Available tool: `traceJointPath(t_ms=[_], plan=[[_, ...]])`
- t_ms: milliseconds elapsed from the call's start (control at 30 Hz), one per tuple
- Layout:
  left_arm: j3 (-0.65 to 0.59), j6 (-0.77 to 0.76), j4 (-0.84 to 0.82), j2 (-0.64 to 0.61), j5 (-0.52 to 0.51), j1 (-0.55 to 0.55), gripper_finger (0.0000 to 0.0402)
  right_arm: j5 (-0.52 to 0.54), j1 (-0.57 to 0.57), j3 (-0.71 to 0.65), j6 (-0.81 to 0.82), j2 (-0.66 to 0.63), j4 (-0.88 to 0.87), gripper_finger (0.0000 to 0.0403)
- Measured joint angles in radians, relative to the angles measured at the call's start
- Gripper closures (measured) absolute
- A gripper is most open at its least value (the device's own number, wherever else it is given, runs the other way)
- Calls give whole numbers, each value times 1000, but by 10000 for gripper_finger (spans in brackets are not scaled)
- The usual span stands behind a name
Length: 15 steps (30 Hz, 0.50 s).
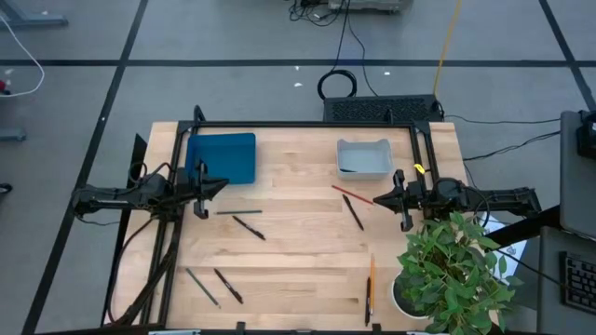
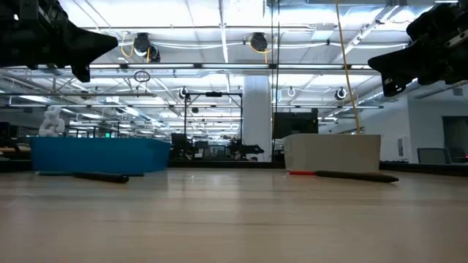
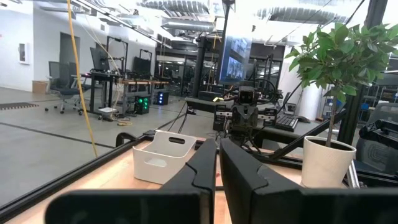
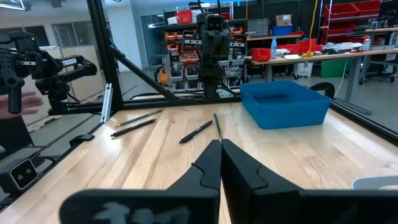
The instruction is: Sort pens & pencils
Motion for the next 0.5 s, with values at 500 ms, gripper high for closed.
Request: traceJointPath(t_ms=[500], plan=[[0, -28, 47, 0, 0, 0, 376, 0, 0, 0, 0, 0, 0, 403]])
